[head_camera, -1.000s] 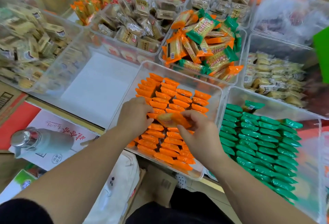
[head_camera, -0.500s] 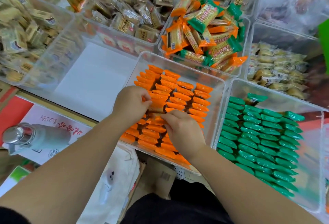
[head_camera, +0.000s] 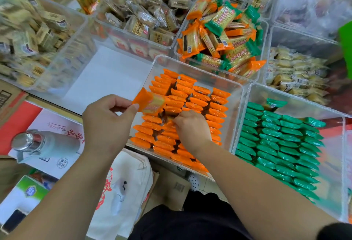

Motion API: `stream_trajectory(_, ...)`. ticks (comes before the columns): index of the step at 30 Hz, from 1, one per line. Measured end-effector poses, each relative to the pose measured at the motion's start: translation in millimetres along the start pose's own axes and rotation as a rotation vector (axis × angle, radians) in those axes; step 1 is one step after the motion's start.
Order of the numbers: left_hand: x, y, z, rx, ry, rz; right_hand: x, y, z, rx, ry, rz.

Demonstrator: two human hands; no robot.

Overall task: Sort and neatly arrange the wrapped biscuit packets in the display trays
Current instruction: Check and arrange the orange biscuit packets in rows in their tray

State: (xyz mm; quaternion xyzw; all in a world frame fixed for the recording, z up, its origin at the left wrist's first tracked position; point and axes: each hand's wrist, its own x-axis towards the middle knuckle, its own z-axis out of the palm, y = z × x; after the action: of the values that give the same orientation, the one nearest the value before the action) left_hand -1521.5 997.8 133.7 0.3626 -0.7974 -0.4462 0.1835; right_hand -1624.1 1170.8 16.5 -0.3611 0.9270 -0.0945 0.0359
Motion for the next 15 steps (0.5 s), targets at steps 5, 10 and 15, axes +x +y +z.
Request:
stream_trajectory(5,-46,-22,-9,-0.205,0.015,-0.262,8,-6,-2,-0.116,-0.007,0.009)
stream_trajectory(10,-71,-33,-5,-0.323,-0.014,-0.452,-2,-6,-10,-0.097,-0.005,-0.037)
stream_trajectory(15,-79,-27,-1,-0.491,-0.045,-0.55,-30,4,-35,0.147,0.006,-0.008)
